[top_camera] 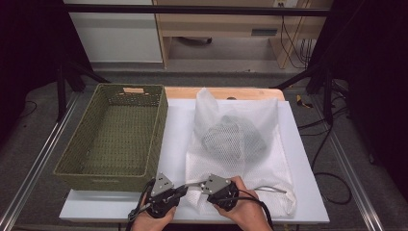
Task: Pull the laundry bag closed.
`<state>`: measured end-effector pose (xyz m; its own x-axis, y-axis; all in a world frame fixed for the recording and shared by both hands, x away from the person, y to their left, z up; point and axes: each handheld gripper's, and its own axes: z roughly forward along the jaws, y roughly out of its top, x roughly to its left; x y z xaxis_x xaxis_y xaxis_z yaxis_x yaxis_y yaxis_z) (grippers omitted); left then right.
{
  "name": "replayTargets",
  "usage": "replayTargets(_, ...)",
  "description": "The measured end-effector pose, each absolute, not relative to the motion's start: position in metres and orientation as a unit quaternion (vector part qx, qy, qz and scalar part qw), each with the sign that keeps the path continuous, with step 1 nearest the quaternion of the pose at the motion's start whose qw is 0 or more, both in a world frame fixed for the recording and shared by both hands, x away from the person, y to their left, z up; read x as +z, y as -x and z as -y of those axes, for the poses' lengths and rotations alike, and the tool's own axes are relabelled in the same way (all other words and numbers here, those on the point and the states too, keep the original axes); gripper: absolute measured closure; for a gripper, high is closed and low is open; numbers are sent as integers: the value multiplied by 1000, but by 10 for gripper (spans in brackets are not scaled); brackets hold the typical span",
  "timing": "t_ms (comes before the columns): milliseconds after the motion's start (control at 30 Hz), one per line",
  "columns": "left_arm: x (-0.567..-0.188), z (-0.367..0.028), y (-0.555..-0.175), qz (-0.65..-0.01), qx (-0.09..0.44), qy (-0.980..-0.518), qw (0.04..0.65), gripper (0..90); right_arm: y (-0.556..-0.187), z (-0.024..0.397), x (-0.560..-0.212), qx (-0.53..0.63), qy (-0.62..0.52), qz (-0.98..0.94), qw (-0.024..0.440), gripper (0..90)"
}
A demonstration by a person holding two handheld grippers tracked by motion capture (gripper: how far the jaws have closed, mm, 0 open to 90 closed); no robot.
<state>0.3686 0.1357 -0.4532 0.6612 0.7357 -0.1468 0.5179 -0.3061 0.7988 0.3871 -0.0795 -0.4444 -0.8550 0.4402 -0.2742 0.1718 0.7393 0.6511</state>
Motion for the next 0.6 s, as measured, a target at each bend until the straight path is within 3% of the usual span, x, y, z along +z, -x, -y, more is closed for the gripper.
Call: replayTargets(600,-452,-137,-369,-391,124,-799,440,873,-388,106,-443,312,-188,-908,207,817)
